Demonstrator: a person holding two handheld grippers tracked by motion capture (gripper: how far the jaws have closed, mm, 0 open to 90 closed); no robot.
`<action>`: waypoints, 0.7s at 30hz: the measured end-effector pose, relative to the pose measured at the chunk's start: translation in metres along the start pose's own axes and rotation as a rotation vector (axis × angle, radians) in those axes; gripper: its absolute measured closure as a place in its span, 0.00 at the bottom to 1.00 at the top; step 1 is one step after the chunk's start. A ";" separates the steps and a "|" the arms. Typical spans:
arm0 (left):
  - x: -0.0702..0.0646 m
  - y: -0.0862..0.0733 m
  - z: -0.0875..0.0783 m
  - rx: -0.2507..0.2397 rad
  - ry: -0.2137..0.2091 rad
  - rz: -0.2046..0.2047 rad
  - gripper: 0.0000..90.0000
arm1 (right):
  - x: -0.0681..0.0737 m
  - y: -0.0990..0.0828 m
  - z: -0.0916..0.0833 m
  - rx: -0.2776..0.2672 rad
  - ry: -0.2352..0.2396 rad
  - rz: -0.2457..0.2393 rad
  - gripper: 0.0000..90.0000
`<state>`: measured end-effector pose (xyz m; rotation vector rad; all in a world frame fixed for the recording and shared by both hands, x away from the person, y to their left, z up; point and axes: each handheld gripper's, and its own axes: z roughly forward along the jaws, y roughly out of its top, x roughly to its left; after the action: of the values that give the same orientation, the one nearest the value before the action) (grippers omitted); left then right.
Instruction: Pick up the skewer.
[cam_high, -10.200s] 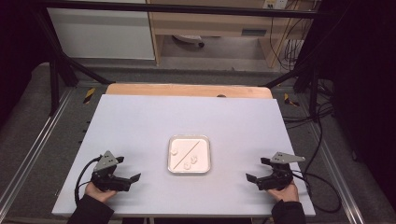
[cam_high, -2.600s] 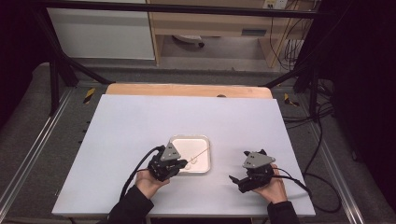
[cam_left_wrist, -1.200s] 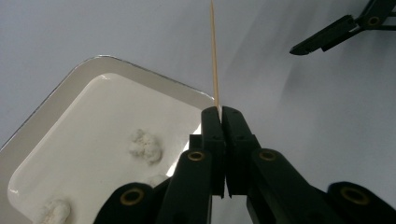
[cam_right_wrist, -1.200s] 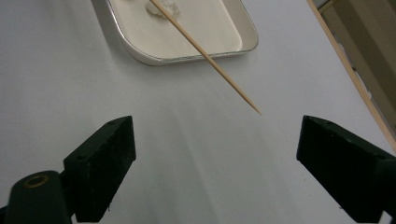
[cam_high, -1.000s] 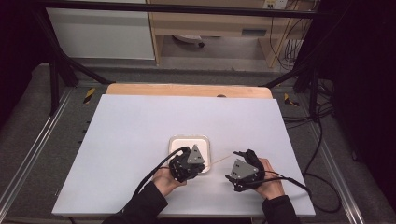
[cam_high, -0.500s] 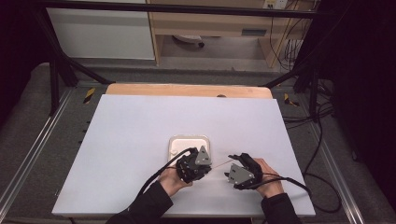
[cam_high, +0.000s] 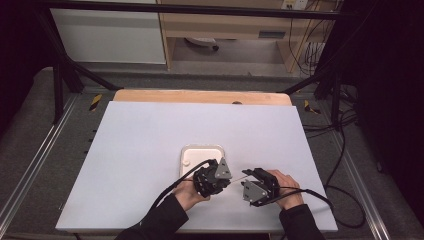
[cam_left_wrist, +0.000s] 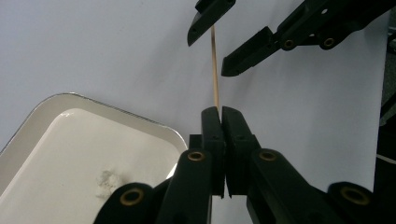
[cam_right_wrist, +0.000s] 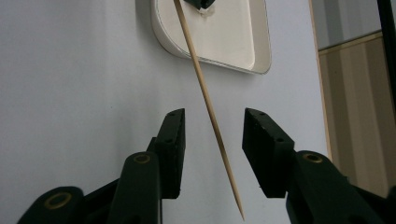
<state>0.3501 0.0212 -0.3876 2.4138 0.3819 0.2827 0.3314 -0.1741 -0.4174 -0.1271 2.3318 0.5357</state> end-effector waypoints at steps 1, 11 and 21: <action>0.000 0.000 0.000 0.004 0.001 0.001 0.98 | -0.001 0.000 0.001 0.002 -0.005 -0.025 0.70; 0.001 0.000 0.001 0.017 -0.001 0.009 0.98 | 0.000 0.002 0.005 0.030 0.014 -0.121 0.81; 0.000 0.000 0.001 0.019 -0.005 0.013 0.98 | -0.001 0.002 0.003 0.030 0.004 -0.182 0.93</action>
<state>0.3504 0.0206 -0.3880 2.4357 0.3686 0.2792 0.3334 -0.1706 -0.4185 -0.3234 2.3026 0.4096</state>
